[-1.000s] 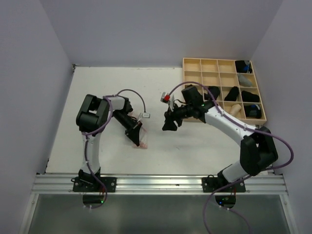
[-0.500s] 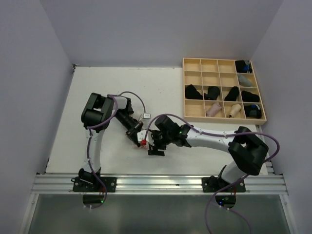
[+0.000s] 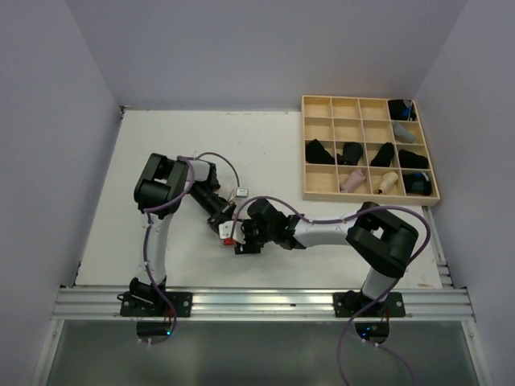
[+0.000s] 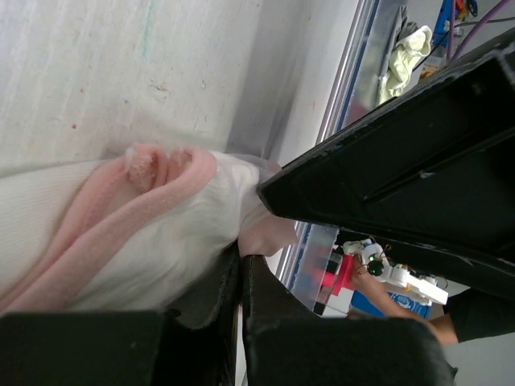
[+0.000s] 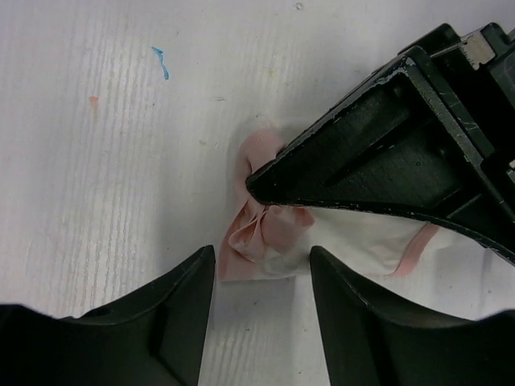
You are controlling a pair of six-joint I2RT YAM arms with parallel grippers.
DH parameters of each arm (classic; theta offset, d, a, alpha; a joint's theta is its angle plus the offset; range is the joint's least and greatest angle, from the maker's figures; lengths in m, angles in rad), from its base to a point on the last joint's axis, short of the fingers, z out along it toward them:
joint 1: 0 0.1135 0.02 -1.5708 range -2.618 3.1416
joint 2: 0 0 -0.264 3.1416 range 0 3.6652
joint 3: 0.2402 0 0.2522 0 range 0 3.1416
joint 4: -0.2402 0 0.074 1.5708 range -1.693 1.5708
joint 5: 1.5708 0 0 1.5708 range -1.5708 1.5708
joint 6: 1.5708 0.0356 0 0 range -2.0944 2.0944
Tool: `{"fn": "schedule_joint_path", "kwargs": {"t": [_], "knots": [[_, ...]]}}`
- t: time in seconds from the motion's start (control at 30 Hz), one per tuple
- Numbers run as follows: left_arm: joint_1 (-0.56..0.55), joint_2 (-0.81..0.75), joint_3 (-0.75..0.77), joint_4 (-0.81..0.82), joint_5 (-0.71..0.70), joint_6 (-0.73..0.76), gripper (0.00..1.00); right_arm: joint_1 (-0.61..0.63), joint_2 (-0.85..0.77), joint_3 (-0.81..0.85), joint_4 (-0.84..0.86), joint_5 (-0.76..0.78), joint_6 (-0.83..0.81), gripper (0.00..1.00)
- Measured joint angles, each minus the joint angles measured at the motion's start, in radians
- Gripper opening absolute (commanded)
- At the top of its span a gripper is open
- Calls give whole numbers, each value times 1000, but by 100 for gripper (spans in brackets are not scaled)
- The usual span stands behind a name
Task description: Roll the underwear
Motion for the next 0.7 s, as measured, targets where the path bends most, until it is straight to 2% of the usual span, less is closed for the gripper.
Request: {"fn": "schedule_joint_path", "kwargs": {"t": [0.1, 0.2, 0.3, 0.37, 0.4, 0.5, 0.57, 0.6, 0.63, 0.7], "knots": [[0, 0, -5, 1, 3, 0, 0, 2, 22, 0, 19, -2, -9, 50], [1, 0, -15, 4, 8, -2, 1, 5, 37, 0, 46, -16, -13, 55], [2, 0, -30, 9, 14, -9, 2, 6, 43, 0, 66, -26, -14, 55], [2, 0, -39, 10, 17, -10, 2, 6, 48, 0, 71, -38, -16, 47], [2, 0, -43, 10, 19, -10, 3, 6, 50, 0, 71, -44, -19, 35], [4, -2, -47, 13, 20, -10, 5, 7, 63, 4, 71, -70, -26, 15], [6, -10, -55, 21, 20, -10, 12, 7, 68, 11, 64, -87, -20, 9], [7, -19, -65, 32, 19, -14, 16, 5, 72, 17, 58, -98, -13, 1], [9, -38, -83, 54, 16, -20, 22, 2, 77, 30, 43, -112, -7, 0], [14, -91, -122, 93, 9, -34, 28, -8, 92, 57, 15, -150, 20, 0]]}}
